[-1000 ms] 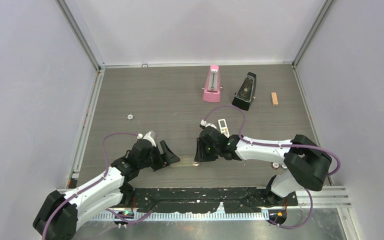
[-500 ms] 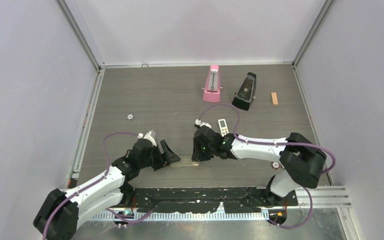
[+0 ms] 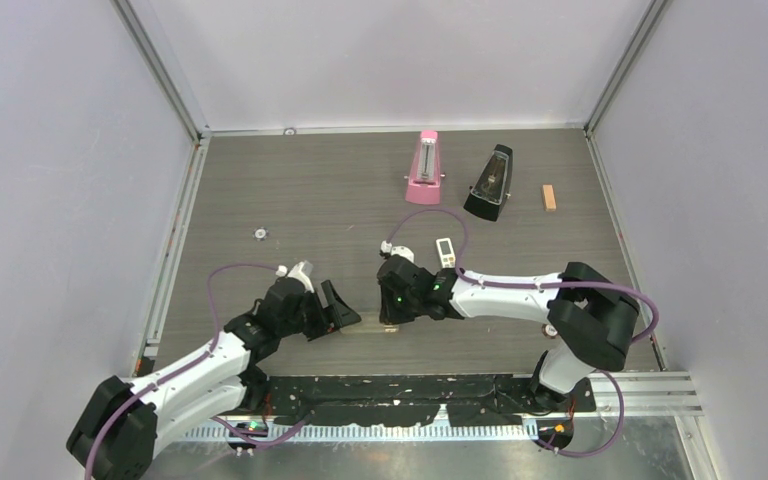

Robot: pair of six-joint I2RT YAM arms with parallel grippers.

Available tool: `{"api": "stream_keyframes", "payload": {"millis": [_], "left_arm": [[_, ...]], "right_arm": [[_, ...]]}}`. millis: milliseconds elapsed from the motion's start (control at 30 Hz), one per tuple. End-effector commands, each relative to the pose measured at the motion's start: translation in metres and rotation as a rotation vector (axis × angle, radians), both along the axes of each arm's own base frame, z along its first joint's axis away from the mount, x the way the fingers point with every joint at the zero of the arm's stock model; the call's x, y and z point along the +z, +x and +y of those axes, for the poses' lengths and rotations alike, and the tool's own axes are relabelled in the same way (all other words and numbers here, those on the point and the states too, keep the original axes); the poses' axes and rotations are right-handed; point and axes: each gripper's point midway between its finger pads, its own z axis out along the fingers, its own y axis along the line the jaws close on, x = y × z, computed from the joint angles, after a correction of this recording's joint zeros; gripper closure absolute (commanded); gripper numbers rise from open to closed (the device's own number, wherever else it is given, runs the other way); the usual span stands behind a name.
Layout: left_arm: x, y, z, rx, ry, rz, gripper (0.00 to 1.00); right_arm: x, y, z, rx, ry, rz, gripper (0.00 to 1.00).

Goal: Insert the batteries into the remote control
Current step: Load the battery cover into the remote control, then move the remote control to the center of the board.

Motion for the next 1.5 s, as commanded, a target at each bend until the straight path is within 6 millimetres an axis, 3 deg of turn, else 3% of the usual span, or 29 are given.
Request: {"api": "stream_keyframes", "payload": {"millis": [0, 100, 200, 233, 367, 467, 567, 733, 967, 1033, 1133, 1267, 1467], "left_arm": [[-0.009, -0.001, 0.020, 0.017, 0.128, -0.005, 0.27], [0.006, 0.004, 0.032, 0.044, 0.189, -0.042, 0.24], [0.025, 0.011, 0.050, 0.098, 0.253, -0.103, 0.19], [0.033, 0.011, 0.055, 0.111, 0.269, -0.122, 0.19], [0.067, 0.011, 0.074, 0.164, 0.289, -0.207, 0.11], [0.089, 0.006, 0.084, 0.190, 0.281, -0.260, 0.02], [0.109, 0.000, 0.092, 0.204, 0.266, -0.304, 0.00], [0.131, -0.009, 0.101, 0.215, 0.245, -0.348, 0.00], [0.149, -0.015, 0.101, 0.208, 0.195, -0.388, 0.00], [0.150, -0.016, 0.102, 0.209, 0.194, -0.393, 0.00], [0.151, -0.017, 0.104, 0.212, 0.200, -0.397, 0.00], [0.151, -0.018, 0.104, 0.211, 0.198, -0.398, 0.00], [0.152, -0.019, 0.102, 0.202, 0.183, -0.397, 0.00]], "right_arm": [[0.028, 0.010, 0.002, 0.000, -0.011, -0.082, 0.82], [0.060, 0.019, 0.005, 0.038, 0.027, -0.178, 0.71], [0.078, 0.020, 0.010, 0.140, 0.047, -0.249, 0.47], [0.080, 0.019, 0.011, 0.198, 0.039, -0.275, 0.44], [0.073, 0.013, 0.015, 0.392, 0.003, -0.325, 0.28], [0.056, 0.007, 0.018, 0.561, -0.074, -0.349, 0.24], [0.042, 0.005, 0.019, 0.680, -0.169, -0.379, 0.21], [0.012, 0.012, 0.018, 0.819, -0.349, -0.391, 0.21], [-0.008, 0.019, 0.024, 0.870, -0.411, -0.393, 0.23], [-0.011, 0.019, 0.023, 0.869, -0.418, -0.389, 0.25], [-0.017, 0.023, 0.019, 0.839, -0.442, -0.381, 0.40], [-0.015, 0.038, 0.009, 0.699, -0.449, -0.362, 0.60], [0.006, 0.077, -0.025, 0.297, -0.407, -0.363, 0.71]]}}
